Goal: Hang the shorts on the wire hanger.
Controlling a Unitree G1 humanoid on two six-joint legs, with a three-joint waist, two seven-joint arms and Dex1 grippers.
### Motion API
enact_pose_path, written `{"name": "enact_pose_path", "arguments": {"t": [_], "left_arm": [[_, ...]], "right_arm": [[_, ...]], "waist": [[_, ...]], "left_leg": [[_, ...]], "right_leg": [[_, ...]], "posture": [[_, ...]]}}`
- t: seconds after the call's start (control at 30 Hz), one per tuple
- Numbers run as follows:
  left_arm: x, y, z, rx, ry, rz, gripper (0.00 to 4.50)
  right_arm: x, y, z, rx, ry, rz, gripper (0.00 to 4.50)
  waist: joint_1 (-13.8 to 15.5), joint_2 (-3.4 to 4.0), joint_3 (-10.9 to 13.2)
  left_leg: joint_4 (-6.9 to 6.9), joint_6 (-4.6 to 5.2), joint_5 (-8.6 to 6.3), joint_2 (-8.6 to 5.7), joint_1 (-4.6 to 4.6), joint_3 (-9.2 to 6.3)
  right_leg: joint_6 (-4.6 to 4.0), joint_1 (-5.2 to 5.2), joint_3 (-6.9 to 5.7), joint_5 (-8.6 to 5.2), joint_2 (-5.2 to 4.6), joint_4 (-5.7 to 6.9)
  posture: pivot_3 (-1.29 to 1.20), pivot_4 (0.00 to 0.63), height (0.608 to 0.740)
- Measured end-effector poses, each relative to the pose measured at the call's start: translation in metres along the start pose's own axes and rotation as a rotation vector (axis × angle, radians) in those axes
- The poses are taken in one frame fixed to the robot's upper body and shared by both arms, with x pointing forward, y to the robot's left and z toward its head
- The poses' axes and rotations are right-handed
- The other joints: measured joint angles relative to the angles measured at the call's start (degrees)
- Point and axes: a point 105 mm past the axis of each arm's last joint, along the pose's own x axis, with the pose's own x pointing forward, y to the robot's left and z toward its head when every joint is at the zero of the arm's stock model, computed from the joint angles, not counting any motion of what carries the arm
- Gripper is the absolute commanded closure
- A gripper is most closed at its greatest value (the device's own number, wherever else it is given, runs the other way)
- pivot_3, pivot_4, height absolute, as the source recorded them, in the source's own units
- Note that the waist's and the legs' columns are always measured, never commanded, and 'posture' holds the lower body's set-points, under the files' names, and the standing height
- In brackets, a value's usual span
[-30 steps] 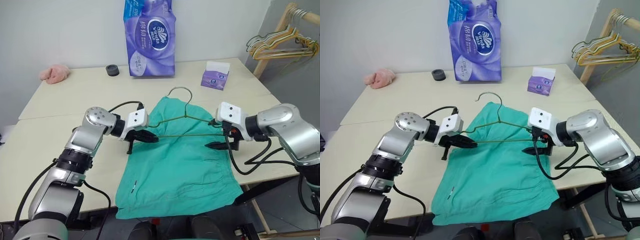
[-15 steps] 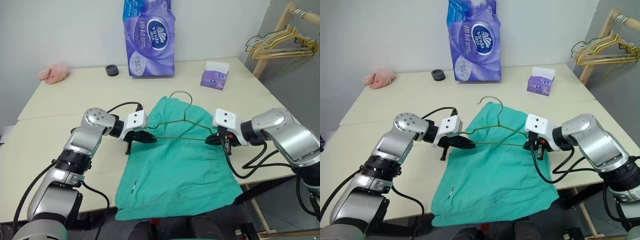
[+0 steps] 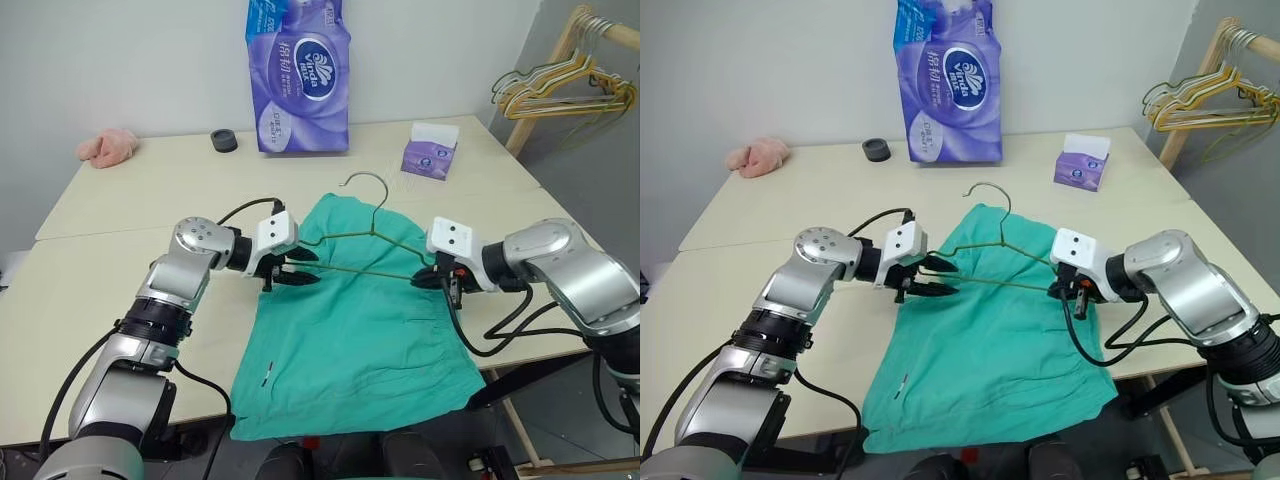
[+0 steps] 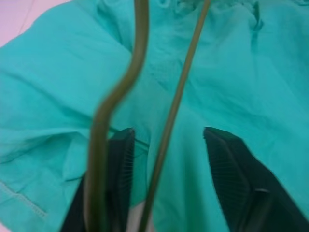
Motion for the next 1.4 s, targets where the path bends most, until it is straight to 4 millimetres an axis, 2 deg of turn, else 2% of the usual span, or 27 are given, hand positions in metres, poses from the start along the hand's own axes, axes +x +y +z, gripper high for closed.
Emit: {"name": "enact_pose_path", "arguments": {"t": [0.07,0.2,0.27,0.33,0.4,0.5,0.6,0.77,0.97,1.2,1.4], "left_arm": [[-0.010,0.015,-0.003,-0.038,-0.022,0.080,1.96],[-0.043,0.051,-0.005,-0.091,-0.052,0.300,1.96],[-0.056,0.062,-0.007,-0.108,-0.060,0.370,1.96],[-0.061,0.064,-0.012,-0.135,-0.064,0.393,1.96],[-0.055,0.057,-0.013,-0.146,-0.088,0.352,1.96],[-0.032,0.029,-0.008,-0.157,-0.154,0.205,1.96],[-0.014,0.003,-0.002,-0.169,-0.180,0.072,1.96],[0.001,-0.032,0.015,-0.156,-0.218,-0.103,1.96],[0.012,-0.040,0.022,-0.157,-0.239,-0.152,1.96],[0.017,-0.043,0.024,-0.143,-0.253,-0.184,1.96],[0.024,-0.046,0.028,-0.136,-0.258,-0.203,1.96]], "right_arm": [[-0.007,-0.003,-0.015,0.045,0.028,-0.033,4.50],[-0.027,-0.008,-0.045,0.158,0.062,-0.118,4.50],[-0.038,-0.004,-0.063,0.255,0.067,-0.155,4.50],[-0.051,0.000,-0.083,0.370,0.073,-0.206,4.50],[-0.067,0.005,-0.102,0.484,0.074,-0.269,4.50],[-0.088,0.022,-0.122,0.635,0.040,-0.358,4.50],[-0.093,0.041,-0.132,0.745,0.009,-0.384,4.50],[-0.105,0.081,-0.149,0.945,-0.021,-0.415,4.50],[-0.098,0.108,-0.144,1.069,-0.071,-0.355,4.50],[-0.087,0.117,-0.138,1.103,-0.081,-0.288,4.50],[-0.087,0.118,-0.146,1.146,-0.070,-0.283,4.50]], "waist": [[0.1,0.00,0.0],[0.1,-0.01,0.0],[0.1,-0.02,0.0],[0.2,-0.02,0.0],[0.3,-0.02,0.0],[0.4,-0.03,0.0],[0.1,-0.02,0.0],[0.0,0.13,-0.1],[-0.1,0.16,-0.1],[-0.1,0.15,-0.1],[0.0,0.15,-0.1]], "left_leg": [[0.01,0.00,0.00,0.00,-0.03,-0.01],[0.00,0.00,0.00,-0.02,-0.07,-0.02],[-0.02,0.00,-0.01,-0.02,-0.08,-0.02],[-0.02,0.00,-0.01,-0.02,-0.15,-0.02],[0.00,0.00,-0.01,-0.03,-0.24,-0.04],[0.03,0.00,0.00,-0.01,-0.33,-0.08],[0.04,-0.01,0.01,-0.01,-0.26,-0.06],[0.01,-0.01,0.01,0.04,0.17,0.03],[0.01,-0.01,0.01,0.02,0.20,0.18],[0.01,0.00,0.01,0.00,0.19,0.30],[0.01,0.00,0.01,0.00,0.17,0.34]], "right_leg": [[0.00,0.00,-0.03,0.00,-0.01,-0.01],[0.01,0.00,-0.07,0.00,-0.02,-0.05],[0.02,0.01,-0.08,-0.01,-0.03,-0.08],[0.02,-0.01,-0.08,-0.01,-0.04,-0.09],[0.02,-0.03,-0.05,-0.01,-0.08,-0.10],[0.02,-0.09,0.09,0.00,-0.08,-0.05],[0.00,-0.08,0.17,0.01,-0.06,0.06],[0.01,0.25,0.16,0.00,0.10,0.04],[0.03,0.26,0.14,-0.02,0.22,-0.04],[0.04,0.26,0.19,-0.02,0.24,-0.11],[0.07,0.26,0.21,-0.04,0.24,-0.15]], "posture": [[-0.19,0.063,0.740],[-0.21,0.069,0.740],[-0.21,0.071,0.740],[-0.22,0.077,0.740],[-0.22,0.080,0.740],[-0.23,0.085,0.740],[-0.24,0.094,0.740],[-0.25,0.097,0.740],[-0.26,0.098,0.740],[-0.25,0.097,0.740],[-0.23,0.095,0.740]]}}
